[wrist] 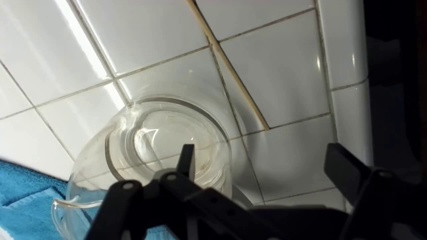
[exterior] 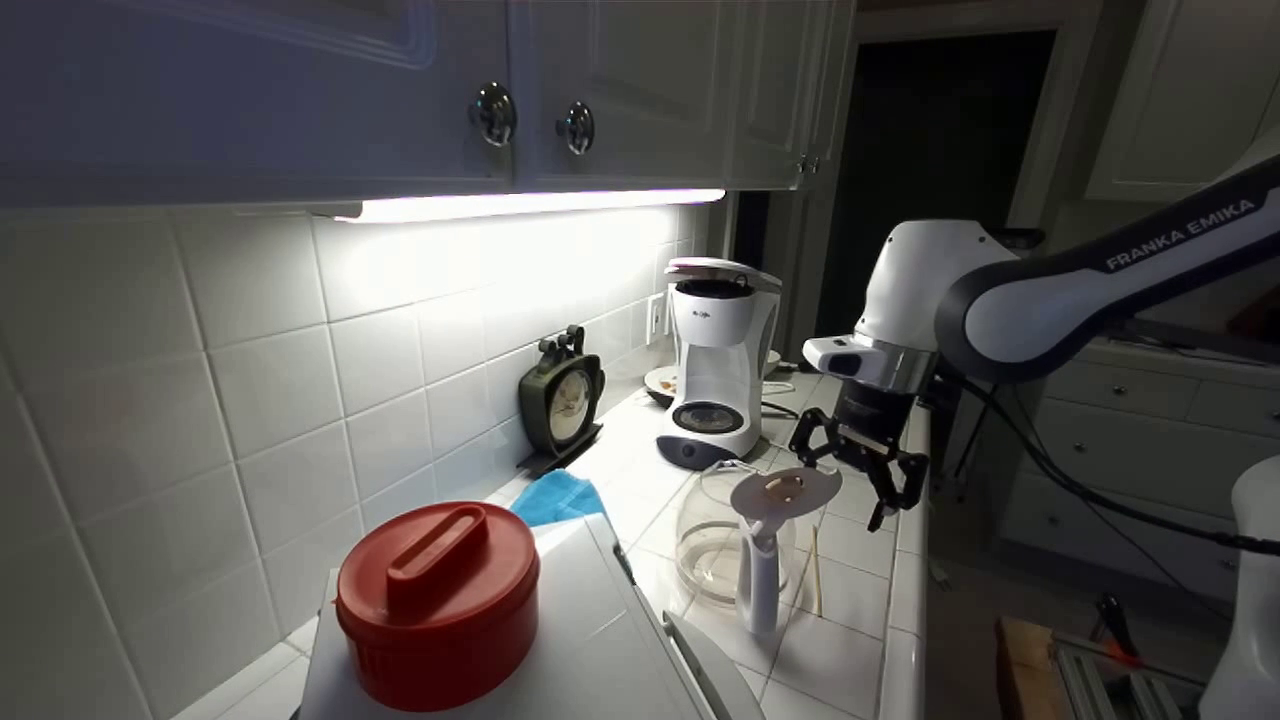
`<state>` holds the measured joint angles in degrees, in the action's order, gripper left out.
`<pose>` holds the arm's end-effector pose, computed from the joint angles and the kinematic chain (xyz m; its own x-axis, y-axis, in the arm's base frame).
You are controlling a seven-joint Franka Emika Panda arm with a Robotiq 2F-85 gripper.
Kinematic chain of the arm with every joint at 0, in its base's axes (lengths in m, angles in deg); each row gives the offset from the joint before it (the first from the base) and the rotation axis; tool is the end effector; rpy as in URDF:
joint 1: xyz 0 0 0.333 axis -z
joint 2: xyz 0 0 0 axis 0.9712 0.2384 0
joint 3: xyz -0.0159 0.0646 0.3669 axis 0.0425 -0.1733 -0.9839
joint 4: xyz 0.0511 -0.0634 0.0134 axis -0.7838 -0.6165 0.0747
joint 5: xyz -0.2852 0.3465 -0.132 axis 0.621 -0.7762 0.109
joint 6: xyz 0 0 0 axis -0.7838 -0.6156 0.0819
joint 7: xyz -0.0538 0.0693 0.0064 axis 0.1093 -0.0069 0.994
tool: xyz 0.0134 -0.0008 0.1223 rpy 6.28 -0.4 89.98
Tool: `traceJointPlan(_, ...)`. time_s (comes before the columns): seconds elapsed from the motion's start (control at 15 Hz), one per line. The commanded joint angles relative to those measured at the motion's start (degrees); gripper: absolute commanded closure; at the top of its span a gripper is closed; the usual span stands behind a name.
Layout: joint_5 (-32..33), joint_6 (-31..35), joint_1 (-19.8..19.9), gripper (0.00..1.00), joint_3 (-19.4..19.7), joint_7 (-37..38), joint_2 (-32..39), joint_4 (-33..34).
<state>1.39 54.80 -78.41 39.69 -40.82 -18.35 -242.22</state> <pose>0.4080 -0.0851 0.3746 0.3652 0.9216 0.1312 0.9206 -0.3784 0.0960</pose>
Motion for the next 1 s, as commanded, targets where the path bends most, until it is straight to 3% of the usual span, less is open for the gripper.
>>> traceJointPlan(0.0, -2.9, 1.9, -1.2, 0.00, 3.2, -8.5, 1.0, -1.4)
traceJointPlan(0.33, -2.4, 3.2, -0.4, 0.00, 4.4, -19.3, 4.5, -1.9)
traceJointPlan(0.93, -0.2, 12.3, 3.3, 0.00, 2.6, -25.8, 14.6, -2.0)
